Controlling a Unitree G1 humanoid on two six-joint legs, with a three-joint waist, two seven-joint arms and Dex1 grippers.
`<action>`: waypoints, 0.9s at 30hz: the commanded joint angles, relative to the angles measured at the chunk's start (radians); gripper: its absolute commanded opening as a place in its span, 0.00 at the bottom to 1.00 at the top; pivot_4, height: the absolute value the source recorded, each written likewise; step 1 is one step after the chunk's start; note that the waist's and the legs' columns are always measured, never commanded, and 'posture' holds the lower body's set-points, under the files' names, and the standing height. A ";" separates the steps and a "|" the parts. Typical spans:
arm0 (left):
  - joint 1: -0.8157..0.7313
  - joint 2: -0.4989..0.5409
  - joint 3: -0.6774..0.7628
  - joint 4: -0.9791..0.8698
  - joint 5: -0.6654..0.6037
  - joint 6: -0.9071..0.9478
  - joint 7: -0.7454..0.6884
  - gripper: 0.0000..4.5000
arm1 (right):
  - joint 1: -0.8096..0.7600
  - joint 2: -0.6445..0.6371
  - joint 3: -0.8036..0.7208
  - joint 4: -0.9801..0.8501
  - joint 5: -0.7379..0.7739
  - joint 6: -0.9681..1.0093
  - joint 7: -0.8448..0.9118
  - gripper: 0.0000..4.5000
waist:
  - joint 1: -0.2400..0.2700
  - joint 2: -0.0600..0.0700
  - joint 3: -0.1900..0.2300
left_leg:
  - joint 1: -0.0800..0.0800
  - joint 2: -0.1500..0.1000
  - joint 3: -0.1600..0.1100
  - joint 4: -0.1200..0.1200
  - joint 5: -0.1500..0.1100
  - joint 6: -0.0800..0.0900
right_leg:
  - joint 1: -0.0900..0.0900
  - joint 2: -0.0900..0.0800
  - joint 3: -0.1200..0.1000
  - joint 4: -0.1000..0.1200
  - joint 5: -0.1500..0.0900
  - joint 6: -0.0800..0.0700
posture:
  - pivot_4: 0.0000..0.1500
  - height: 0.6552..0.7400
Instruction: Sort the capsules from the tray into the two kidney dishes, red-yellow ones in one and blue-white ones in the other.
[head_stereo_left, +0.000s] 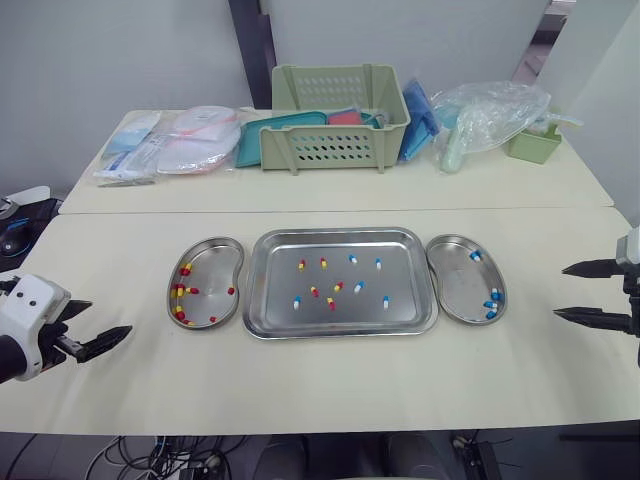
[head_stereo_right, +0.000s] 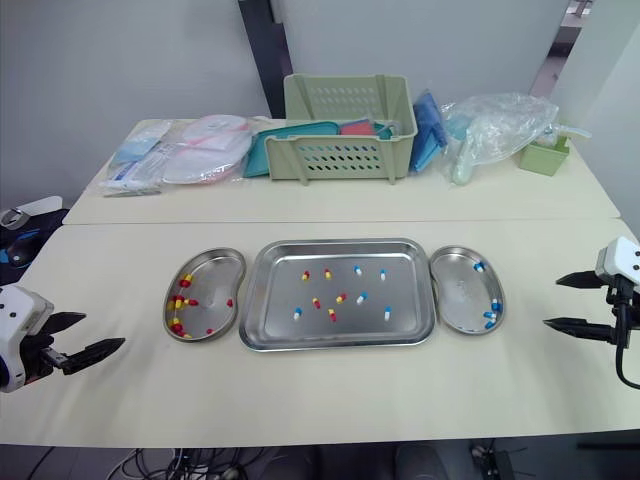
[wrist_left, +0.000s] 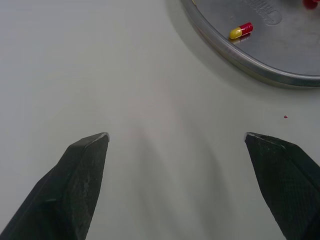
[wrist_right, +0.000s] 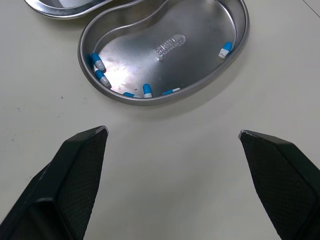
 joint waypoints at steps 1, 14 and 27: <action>-0.006 0.020 0.011 -0.011 -0.015 0.001 -0.017 1.00 | -0.004 -0.006 -0.033 -0.021 0.018 -0.002 0.006 0.99 | 0.000 0.000 0.000 | 0.000 0.000 0.000 0.000 0.000 0.000 | 0.000 0.000 0.000 0.000 0.000 0.000 | 1.00 1.00; -0.001 -0.026 0.056 -0.007 -0.088 -0.004 -0.076 1.00 | 0.027 0.017 -0.057 -0.028 0.025 -0.016 -0.001 0.99 | 0.000 0.000 0.000 | 0.000 0.000 0.000 0.000 0.000 0.000 | 0.000 0.000 0.000 0.000 0.000 0.000 | 1.00 1.00; 0.021 -0.028 0.076 0.020 -0.104 -0.024 -0.100 1.00 | 0.025 0.022 -0.058 -0.012 0.018 -0.031 -0.002 0.99 | 0.000 0.000 0.000 | 0.000 0.000 0.000 0.000 0.000 0.000 | 0.000 0.000 0.000 0.000 0.000 0.000 | 1.00 1.00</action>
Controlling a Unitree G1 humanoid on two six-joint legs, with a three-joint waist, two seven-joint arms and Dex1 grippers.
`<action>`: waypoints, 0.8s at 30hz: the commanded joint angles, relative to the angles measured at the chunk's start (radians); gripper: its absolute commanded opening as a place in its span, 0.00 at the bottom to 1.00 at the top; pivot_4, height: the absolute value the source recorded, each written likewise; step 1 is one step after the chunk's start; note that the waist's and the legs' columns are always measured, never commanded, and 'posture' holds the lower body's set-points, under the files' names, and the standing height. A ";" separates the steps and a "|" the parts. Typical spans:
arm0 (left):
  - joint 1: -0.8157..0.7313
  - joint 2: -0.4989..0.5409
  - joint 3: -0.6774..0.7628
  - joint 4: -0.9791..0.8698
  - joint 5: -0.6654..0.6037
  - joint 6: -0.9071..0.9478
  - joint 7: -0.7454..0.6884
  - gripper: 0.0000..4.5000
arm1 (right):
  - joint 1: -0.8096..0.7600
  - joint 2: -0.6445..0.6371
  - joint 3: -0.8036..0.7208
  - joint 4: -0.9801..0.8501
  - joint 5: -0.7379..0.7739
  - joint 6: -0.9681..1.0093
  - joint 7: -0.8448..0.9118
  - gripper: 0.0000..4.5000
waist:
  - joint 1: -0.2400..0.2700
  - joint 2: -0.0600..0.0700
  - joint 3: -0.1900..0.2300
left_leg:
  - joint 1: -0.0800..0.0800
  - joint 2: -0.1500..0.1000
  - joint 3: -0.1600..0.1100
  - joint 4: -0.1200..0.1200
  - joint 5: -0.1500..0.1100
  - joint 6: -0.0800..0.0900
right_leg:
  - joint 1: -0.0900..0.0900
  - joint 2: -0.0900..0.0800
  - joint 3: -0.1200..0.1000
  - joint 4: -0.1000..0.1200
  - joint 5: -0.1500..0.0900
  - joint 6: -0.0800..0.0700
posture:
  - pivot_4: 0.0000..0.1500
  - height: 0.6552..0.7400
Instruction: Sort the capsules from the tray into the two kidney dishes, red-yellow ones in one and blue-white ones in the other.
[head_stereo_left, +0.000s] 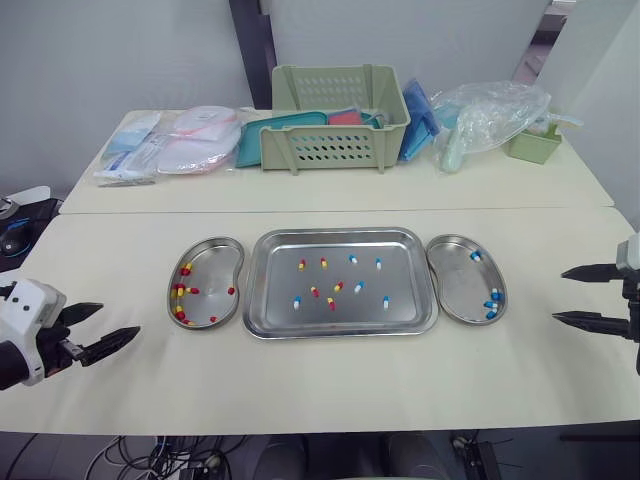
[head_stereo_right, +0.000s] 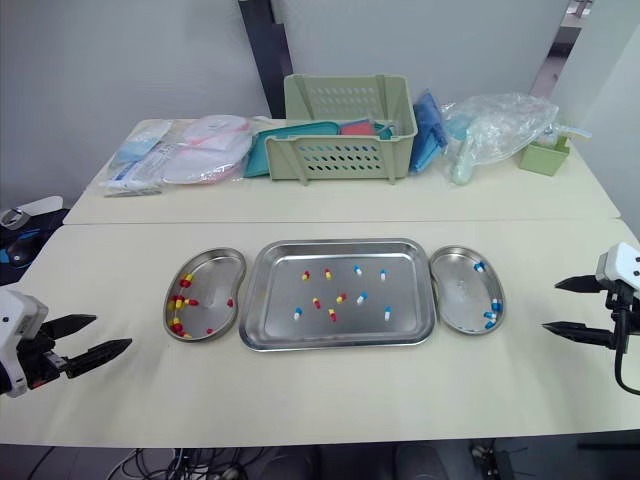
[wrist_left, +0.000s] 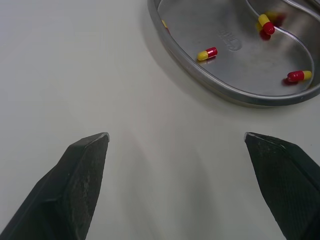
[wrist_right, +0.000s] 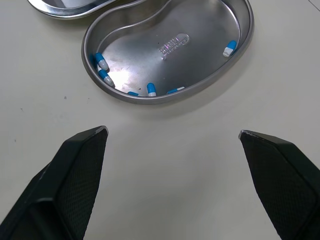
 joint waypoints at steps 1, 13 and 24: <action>0.009 0.008 0.048 0.008 -0.022 -0.017 -0.019 1.00 | -0.008 -0.001 -0.032 -0.004 0.014 -0.017 0.001 0.99 | 0.000 0.000 0.000 | 0.000 0.000 0.000 0.000 0.000 0.000 | 0.000 0.000 0.000 0.000 0.000 0.000 | 1.00 1.00; 0.082 -0.006 0.079 -0.025 -0.056 -0.024 -0.072 1.00 | -0.022 -0.001 -0.016 0.025 0.006 -0.040 0.008 0.99 | 0.000 0.000 0.000 | 0.000 0.000 0.000 0.000 0.000 0.000 | 0.000 0.000 0.000 0.000 0.000 0.000 | 1.00 1.00; 0.242 -0.119 0.129 -0.178 -0.106 -0.050 -0.078 1.00 | -0.002 0.013 -0.023 0.056 -0.002 -0.057 -0.001 0.99 | 0.001 0.000 0.000 | 0.000 0.000 0.000 0.000 0.000 0.000 | 0.000 0.000 0.000 0.000 0.000 0.000 | 1.00 1.00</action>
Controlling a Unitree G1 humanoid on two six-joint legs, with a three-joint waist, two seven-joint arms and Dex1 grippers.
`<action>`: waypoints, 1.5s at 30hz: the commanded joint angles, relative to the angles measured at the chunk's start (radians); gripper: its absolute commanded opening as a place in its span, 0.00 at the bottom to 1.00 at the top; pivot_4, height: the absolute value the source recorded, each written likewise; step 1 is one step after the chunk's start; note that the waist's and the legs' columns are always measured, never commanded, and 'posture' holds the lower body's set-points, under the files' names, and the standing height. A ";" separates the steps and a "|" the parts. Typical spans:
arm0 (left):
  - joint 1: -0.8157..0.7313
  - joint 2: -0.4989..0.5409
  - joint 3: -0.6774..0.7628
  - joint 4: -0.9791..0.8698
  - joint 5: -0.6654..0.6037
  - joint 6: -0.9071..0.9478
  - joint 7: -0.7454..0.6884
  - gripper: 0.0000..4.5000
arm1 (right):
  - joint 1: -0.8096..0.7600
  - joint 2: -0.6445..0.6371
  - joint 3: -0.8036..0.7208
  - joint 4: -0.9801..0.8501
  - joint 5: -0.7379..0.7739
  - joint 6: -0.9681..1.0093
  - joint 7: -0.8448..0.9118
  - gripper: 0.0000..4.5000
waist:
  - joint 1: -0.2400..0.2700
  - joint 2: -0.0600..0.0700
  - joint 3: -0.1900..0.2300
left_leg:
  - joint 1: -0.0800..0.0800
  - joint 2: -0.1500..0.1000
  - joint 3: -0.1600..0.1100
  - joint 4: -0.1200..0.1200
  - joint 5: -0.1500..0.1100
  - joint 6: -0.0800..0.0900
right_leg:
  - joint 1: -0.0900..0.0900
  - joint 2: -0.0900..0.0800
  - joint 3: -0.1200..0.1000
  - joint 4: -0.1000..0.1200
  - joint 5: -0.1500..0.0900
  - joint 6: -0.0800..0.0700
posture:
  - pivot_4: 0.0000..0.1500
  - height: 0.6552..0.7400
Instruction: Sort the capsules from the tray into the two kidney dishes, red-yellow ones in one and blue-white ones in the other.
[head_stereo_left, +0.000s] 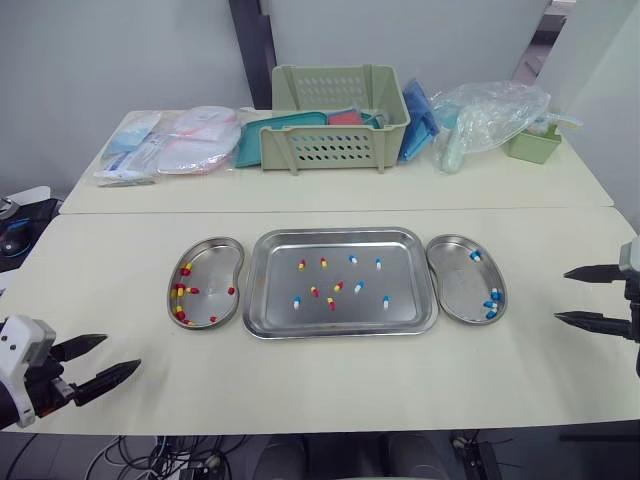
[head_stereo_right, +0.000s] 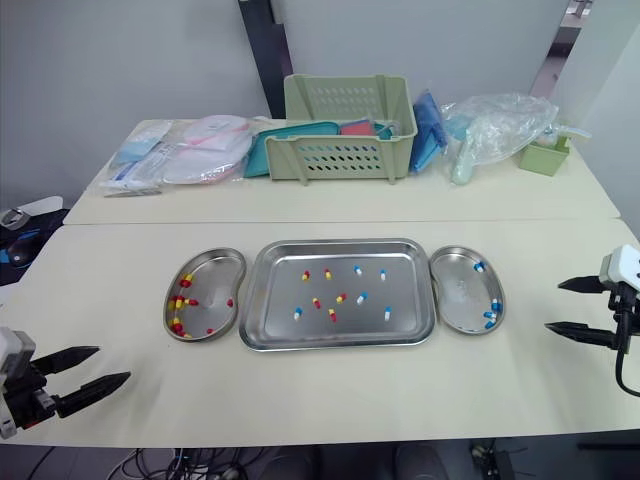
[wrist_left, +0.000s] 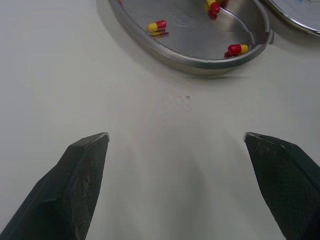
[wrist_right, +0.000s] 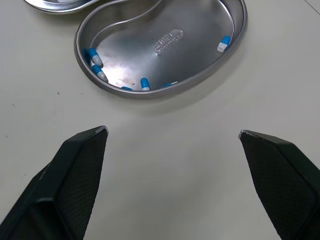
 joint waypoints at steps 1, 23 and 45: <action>0.032 -0.053 0.045 -0.056 -0.031 -0.057 -0.005 1.00 | 0.010 0.004 -0.033 0.011 0.007 -0.010 -0.011 0.99 | 0.001 0.000 0.000 | 0.000 0.000 0.000 0.000 0.000 0.000 | 0.000 0.000 0.000 0.000 0.000 0.000 | 1.00 1.00; 0.090 -0.420 -0.318 -0.436 -0.020 -0.305 0.082 1.00 | 0.458 0.235 -0.293 -0.294 0.052 0.066 -0.228 0.99 | 0.018 -0.002 0.000 | 0.001 0.000 0.001 0.001 0.000 0.000 | 0.003 0.000 0.001 -0.001 0.000 0.000 | 1.00 1.00; 0.026 -0.401 -0.379 -0.256 -0.003 -0.475 0.109 1.00 | 0.561 0.110 -0.300 -0.725 0.174 0.118 -0.010 0.99 | 0.027 -0.004 0.000 | 0.001 -0.001 0.000 0.001 0.000 0.000 | 0.004 0.000 -0.001 -0.002 0.000 0.000 | 1.00 1.00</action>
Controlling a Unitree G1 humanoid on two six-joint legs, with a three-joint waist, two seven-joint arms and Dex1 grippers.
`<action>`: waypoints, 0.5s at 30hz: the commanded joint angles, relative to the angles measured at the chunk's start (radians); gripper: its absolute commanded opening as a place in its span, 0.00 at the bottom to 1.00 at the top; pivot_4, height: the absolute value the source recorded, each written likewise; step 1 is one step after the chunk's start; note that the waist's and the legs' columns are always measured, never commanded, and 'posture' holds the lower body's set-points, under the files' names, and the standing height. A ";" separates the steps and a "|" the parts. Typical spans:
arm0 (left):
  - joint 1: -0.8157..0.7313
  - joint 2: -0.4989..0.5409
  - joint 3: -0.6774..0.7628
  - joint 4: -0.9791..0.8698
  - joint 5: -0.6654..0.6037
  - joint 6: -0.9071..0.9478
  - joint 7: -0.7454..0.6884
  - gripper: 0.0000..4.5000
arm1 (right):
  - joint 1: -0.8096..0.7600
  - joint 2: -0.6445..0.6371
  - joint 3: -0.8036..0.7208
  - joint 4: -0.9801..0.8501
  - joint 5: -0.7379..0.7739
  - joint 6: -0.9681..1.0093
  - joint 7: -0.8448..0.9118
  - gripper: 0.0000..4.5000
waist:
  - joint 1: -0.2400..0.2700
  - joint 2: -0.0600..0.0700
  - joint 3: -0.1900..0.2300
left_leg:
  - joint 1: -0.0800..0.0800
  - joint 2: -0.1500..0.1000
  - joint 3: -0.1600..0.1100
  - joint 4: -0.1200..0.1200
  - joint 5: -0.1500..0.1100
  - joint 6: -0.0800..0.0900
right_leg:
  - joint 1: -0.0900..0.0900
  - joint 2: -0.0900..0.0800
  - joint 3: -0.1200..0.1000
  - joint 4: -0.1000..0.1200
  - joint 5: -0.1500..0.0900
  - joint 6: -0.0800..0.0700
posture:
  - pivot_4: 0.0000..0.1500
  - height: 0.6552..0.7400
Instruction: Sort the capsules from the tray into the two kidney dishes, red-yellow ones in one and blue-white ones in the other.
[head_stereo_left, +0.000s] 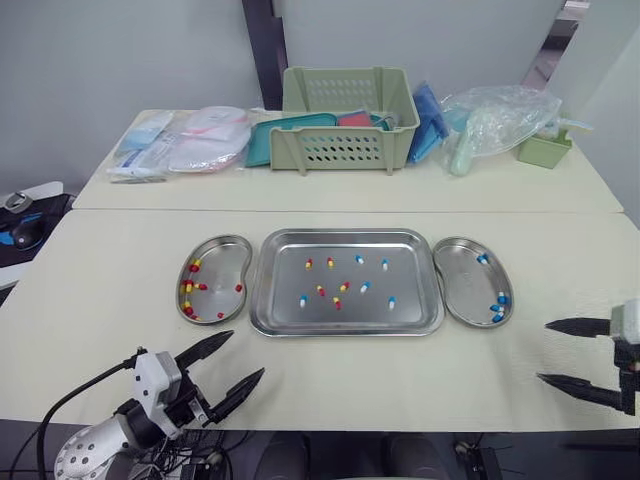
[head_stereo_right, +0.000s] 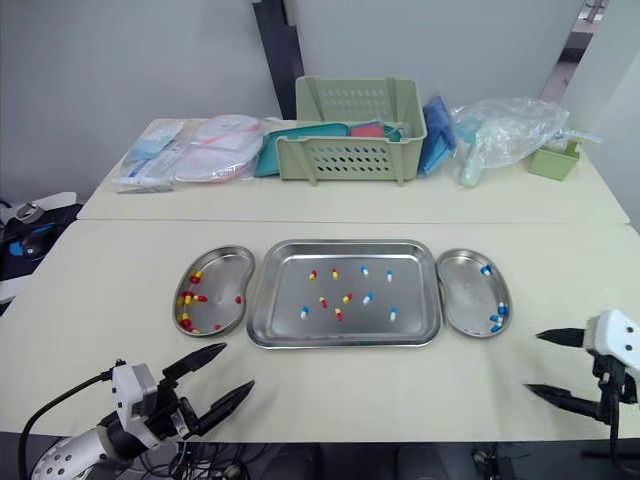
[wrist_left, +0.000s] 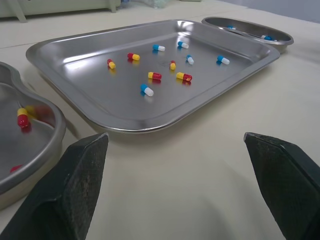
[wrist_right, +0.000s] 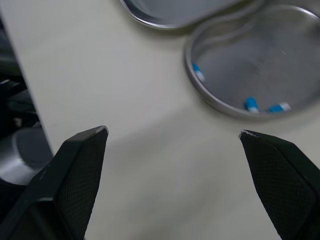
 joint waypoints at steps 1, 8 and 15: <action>-0.007 0.017 0.013 0.002 -0.014 -0.031 -0.006 1.00 | 0.002 -0.028 -0.002 -0.151 0.072 0.038 0.050 0.99 | 0.001 -0.002 0.000 | 0.000 0.000 0.000 0.000 0.000 0.000 | 0.000 0.000 0.000 0.000 0.000 0.000 | 1.00 1.00; -0.018 0.023 0.005 -0.005 -0.015 -0.032 0.001 1.00 | -0.322 -0.015 0.238 -0.326 0.206 0.221 -0.177 0.99 | -0.006 -0.005 0.001 | 0.000 0.000 -0.001 0.000 0.000 0.000 | 0.000 0.000 0.000 0.001 0.000 0.000 | 1.00 1.00; -0.031 0.036 -0.019 -0.005 -0.008 -0.037 -0.006 1.00 | -0.702 0.157 0.674 -0.290 0.045 0.307 -0.357 0.99 | 0.002 -0.008 0.001 | -0.002 0.000 -0.003 0.000 0.000 0.000 | -0.002 0.000 -0.002 0.000 0.000 -0.001 | 1.00 1.00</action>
